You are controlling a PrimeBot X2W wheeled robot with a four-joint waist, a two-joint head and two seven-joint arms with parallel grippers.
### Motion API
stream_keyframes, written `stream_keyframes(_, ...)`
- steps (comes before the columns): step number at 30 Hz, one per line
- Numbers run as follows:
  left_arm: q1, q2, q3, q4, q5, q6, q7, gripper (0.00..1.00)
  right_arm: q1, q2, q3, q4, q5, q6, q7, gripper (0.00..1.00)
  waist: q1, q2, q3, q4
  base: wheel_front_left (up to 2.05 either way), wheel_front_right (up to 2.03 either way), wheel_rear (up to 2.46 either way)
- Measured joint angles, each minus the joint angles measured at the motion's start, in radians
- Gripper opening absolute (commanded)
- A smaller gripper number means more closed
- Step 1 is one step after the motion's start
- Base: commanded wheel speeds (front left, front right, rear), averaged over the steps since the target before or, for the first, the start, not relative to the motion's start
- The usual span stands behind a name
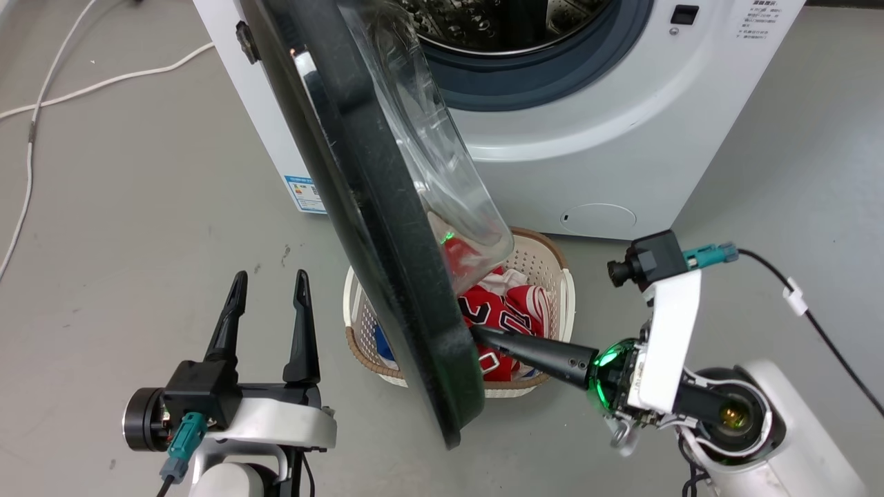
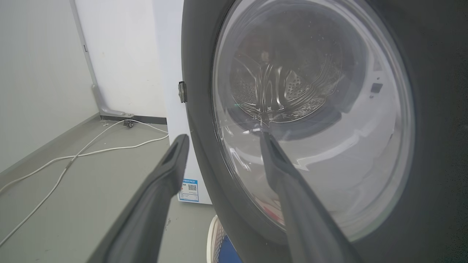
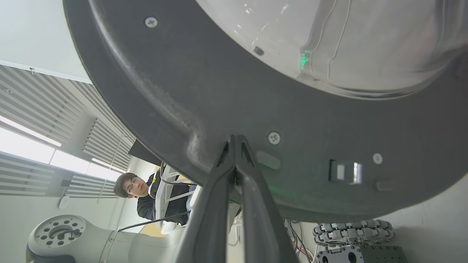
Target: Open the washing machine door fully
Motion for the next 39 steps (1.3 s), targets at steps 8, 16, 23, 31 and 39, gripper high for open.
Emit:
stream_keyframes(8, 0.016, 0.0, -0.001, 0.011, 0.0, 0.002, 0.0, 1.0, 0.053, 0.033, 0.009, -0.004, 0.015, 0.0, -0.018, 0.0, 0.0, 0.0, -0.033, -0.001, 0.0, 0.0, 0.0)
stream_keyframes(16, 0.068, 0.0, 0.012, 0.019, 0.008, 0.005, 0.0, 1.0, 0.116, 0.042, -0.081, -0.011, -0.009, 0.0, -0.15, 0.0, 0.0, 0.0, -0.096, -0.02, 0.0, 0.0, 0.0)
stream_keyframes(23, 0.126, 0.0, 0.024, 0.023, 0.017, 0.005, 0.0, 1.0, 0.178, 0.067, -0.217, -0.014, -0.085, 0.0, -0.389, 0.0, 0.0, -0.0001, -0.165, -0.047, 0.0, 0.0, 0.0)
stream_keyframes(31, 0.16, 0.0, 0.034, 0.012, 0.024, 0.006, 0.0, 1.0, 0.271, 0.05, -0.295, -0.094, -0.323, 0.0, -0.753, 0.0, -0.0001, 0.0, -0.217, -0.077, 0.0, 0.0, 0.0)
stream_keyframes(39, 0.188, 0.0, 0.043, 0.002, 0.024, 0.012, 0.0, 1.0, 0.347, -0.03, -0.261, -0.088, -0.865, 0.0, -1.017, 0.0, 0.0, 0.0, -0.236, -0.101, 0.0, 0.0, 0.0)
